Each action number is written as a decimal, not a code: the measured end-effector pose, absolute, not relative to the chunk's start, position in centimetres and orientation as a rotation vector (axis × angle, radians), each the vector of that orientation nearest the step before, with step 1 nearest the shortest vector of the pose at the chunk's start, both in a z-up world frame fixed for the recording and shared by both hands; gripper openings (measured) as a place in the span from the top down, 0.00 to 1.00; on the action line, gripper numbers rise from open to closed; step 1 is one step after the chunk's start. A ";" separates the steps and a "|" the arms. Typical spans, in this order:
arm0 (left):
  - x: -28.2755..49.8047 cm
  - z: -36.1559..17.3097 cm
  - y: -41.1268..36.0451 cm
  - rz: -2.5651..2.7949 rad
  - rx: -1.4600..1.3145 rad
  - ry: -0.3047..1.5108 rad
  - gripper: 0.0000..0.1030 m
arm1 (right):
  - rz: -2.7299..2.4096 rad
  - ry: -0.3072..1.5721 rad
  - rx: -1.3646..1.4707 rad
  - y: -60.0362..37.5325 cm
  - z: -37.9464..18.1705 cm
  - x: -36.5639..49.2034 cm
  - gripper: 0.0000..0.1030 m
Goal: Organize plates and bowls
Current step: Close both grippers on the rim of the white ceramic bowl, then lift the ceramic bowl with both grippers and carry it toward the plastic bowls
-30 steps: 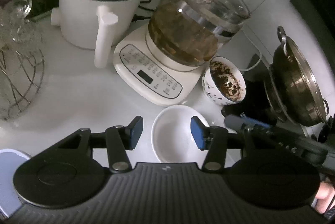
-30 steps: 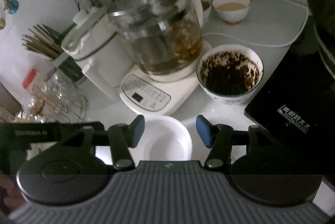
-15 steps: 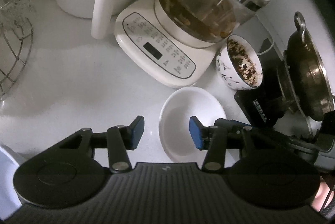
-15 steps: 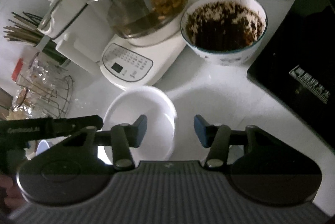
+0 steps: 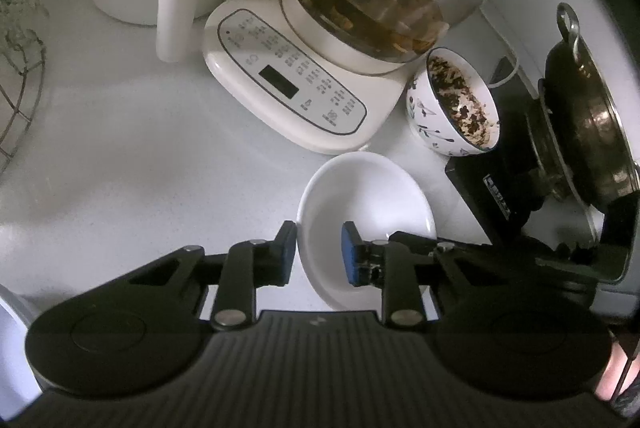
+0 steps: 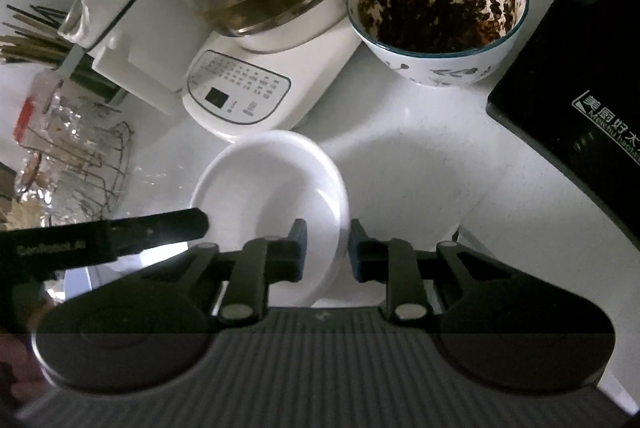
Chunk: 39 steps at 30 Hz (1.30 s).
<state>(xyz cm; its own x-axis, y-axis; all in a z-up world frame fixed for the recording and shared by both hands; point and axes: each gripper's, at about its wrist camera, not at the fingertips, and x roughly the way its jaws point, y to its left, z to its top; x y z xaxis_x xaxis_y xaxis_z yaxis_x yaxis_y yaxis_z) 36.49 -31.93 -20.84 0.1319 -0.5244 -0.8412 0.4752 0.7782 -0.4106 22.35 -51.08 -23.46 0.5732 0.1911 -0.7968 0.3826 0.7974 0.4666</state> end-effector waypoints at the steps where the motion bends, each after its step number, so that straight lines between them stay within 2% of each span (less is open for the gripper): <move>1: 36.5 -20.8 -31.9 -0.727 -0.046 1.241 0.72 | -0.122 0.971 0.667 -51.1 -23.5 22.3 0.76; 9: 36.2 -19.8 -31.2 -0.732 -0.080 1.237 0.72 | -0.117 0.912 0.675 -50.7 -22.2 21.0 0.76; 25: 34.5 -15.5 -29.6 -0.720 -0.101 1.236 0.72 | -0.078 0.913 0.595 -49.4 -18.1 20.2 0.74; 39: 34.1 -12.7 -25.0 -0.664 -0.135 1.184 0.72 | -0.008 0.888 0.517 -45.8 -15.7 21.5 0.74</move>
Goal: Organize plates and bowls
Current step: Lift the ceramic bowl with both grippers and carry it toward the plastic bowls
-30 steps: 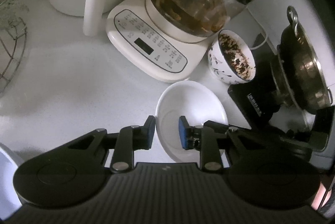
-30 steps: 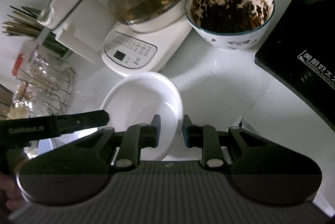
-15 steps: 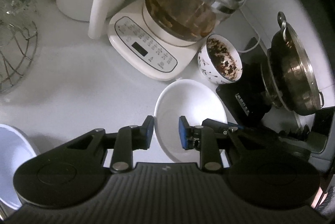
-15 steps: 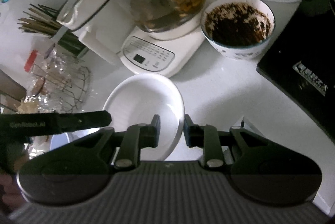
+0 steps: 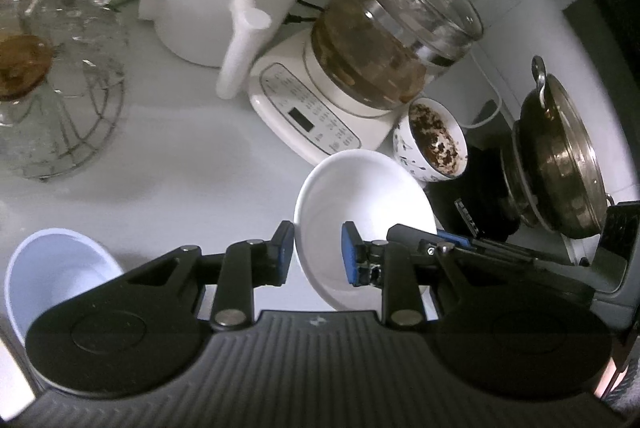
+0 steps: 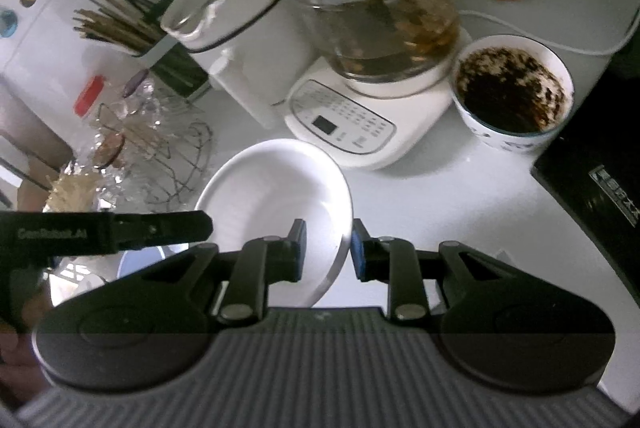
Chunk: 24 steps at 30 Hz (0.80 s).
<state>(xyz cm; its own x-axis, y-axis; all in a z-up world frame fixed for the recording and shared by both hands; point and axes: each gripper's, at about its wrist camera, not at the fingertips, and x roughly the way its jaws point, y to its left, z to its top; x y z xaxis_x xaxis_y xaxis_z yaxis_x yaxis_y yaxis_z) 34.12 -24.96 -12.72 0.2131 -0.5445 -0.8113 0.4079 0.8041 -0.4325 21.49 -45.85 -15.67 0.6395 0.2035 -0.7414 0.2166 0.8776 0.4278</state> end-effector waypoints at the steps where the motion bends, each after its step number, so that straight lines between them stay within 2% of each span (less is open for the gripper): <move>1: 34.1 -12.6 -24.6 -0.661 -0.134 1.181 0.72 | -0.005 0.886 0.516 -45.5 -15.6 21.6 0.74; 24: 32.5 -10.4 -13.4 -0.448 -0.254 1.067 0.72 | 0.211 0.844 0.432 -36.7 -13.6 24.9 0.74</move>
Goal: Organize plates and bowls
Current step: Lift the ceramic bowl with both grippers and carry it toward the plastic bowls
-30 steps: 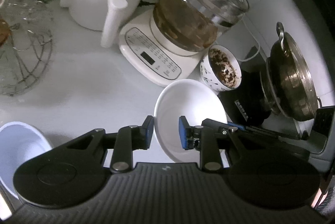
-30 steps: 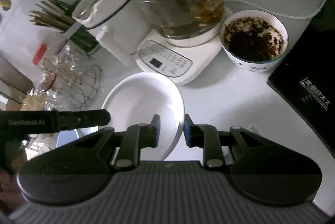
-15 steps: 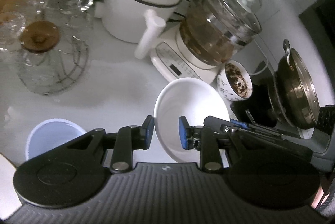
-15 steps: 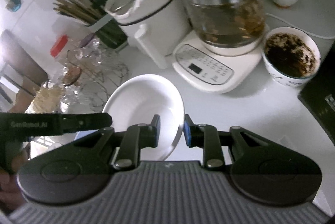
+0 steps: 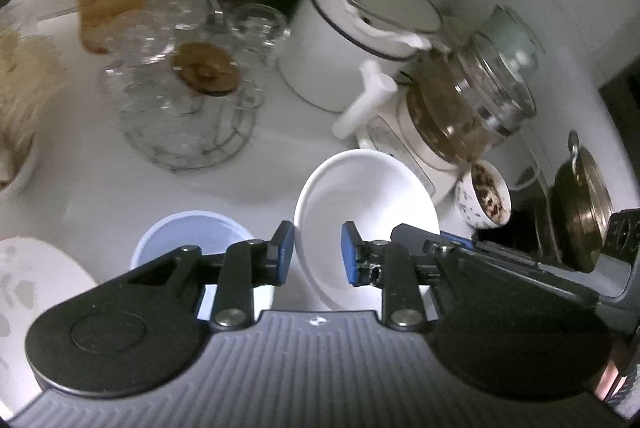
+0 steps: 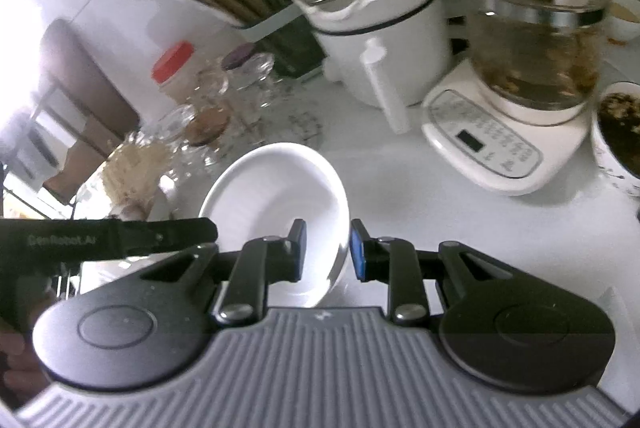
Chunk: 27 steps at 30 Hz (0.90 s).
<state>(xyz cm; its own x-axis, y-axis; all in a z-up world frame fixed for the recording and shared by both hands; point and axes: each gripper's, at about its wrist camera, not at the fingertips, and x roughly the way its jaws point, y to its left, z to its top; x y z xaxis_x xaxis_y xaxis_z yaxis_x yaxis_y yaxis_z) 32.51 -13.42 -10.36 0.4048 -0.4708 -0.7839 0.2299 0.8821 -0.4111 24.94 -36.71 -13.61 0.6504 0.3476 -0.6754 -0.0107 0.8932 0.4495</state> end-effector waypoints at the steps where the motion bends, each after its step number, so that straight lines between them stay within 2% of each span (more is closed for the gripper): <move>1: 32.3 -10.3 -13.0 -0.436 -0.266 1.061 0.72 | 0.226 0.848 0.433 -36.5 -13.6 25.2 0.74; 14: 28.9 -10.4 -7.5 -0.263 -0.390 0.991 0.72 | 0.400 0.886 0.328 -31.7 -12.9 27.3 0.74; 27: 27.4 -13.8 -6.0 -0.099 -0.408 1.045 0.72 | 0.485 0.973 0.206 -28.3 -15.2 28.1 0.74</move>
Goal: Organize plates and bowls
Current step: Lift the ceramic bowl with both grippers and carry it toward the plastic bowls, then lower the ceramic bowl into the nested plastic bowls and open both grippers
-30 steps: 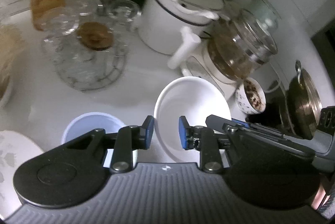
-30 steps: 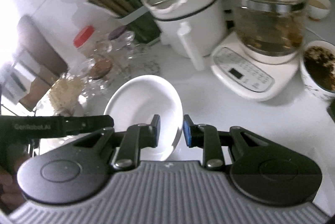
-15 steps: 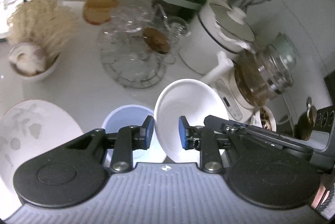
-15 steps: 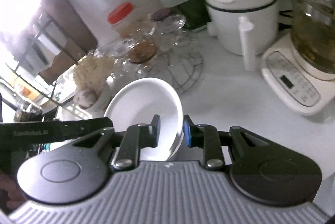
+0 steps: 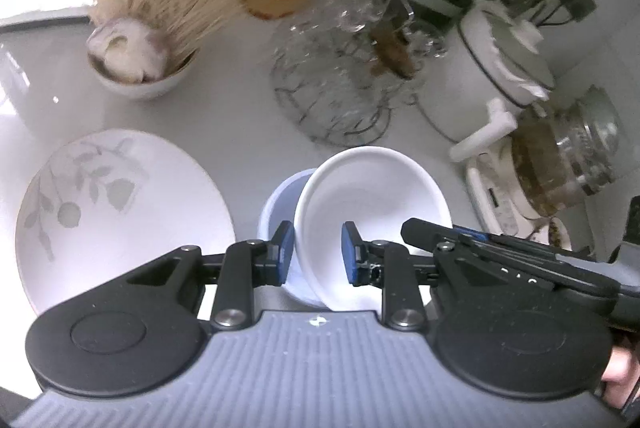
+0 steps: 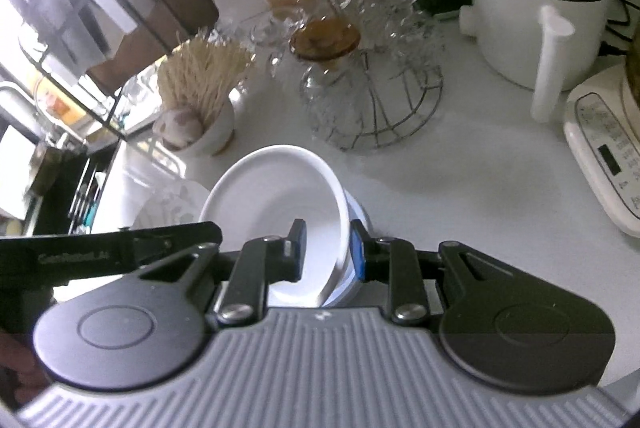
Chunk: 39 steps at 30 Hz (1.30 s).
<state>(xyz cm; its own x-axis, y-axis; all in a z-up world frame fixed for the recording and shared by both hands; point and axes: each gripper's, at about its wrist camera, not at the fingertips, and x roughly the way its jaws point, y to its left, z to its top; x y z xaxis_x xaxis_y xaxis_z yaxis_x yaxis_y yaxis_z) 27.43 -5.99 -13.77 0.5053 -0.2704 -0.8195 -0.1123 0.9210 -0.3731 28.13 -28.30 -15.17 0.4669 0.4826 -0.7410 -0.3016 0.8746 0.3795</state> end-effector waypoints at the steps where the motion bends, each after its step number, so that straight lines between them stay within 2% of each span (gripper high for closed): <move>1: 27.4 -14.0 -6.0 -0.093 -0.410 1.048 0.72 | 0.483 0.974 0.200 -28.1 -15.3 28.1 0.74; 14: 27.4 -15.5 -5.8 -0.023 -0.407 1.034 0.72 | 0.486 0.998 0.199 -27.7 -16.6 28.7 0.72; 16: 27.3 -15.6 -5.6 -0.002 -0.405 1.030 0.71 | 0.489 1.006 0.198 -27.9 -16.6 28.9 0.62; 18: 27.2 -15.7 -5.1 0.021 -0.425 1.033 0.69 | 0.504 1.003 0.202 -28.1 -16.6 29.1 0.45; 20: 26.9 -15.7 -4.6 0.039 -0.448 1.035 0.64 | 0.509 1.006 0.204 -28.3 -16.7 29.5 0.35; 21: 26.8 -15.7 -4.5 0.046 -0.456 1.036 0.61 | 0.505 1.011 0.207 -28.5 -16.9 29.8 0.33; 26: 26.4 -15.8 -4.1 0.070 -0.500 1.052 0.50 | 0.502 1.086 0.260 -28.8 -18.8 31.2 0.33; 32: 26.0 -16.0 -4.4 0.092 -0.536 1.069 0.49 | 0.468 1.199 0.348 -29.4 -22.0 32.5 0.34; 35: 25.6 -16.4 -4.7 0.087 -0.585 1.083 0.49 | 0.481 1.229 0.457 -30.1 -22.7 32.6 0.38; 39: 25.2 -17.1 -5.7 0.092 -0.605 1.121 0.47 | 0.474 1.231 0.440 -30.1 -22.9 32.5 0.45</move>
<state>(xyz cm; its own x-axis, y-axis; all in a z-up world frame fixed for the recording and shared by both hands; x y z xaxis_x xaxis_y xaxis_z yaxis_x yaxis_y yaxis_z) 25.18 -5.69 -17.15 0.4486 -0.2264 -0.8646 -0.3648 0.8367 -0.4084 32.48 -30.12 -22.86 0.2613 0.5654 -0.7823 -0.1056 0.8223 0.5591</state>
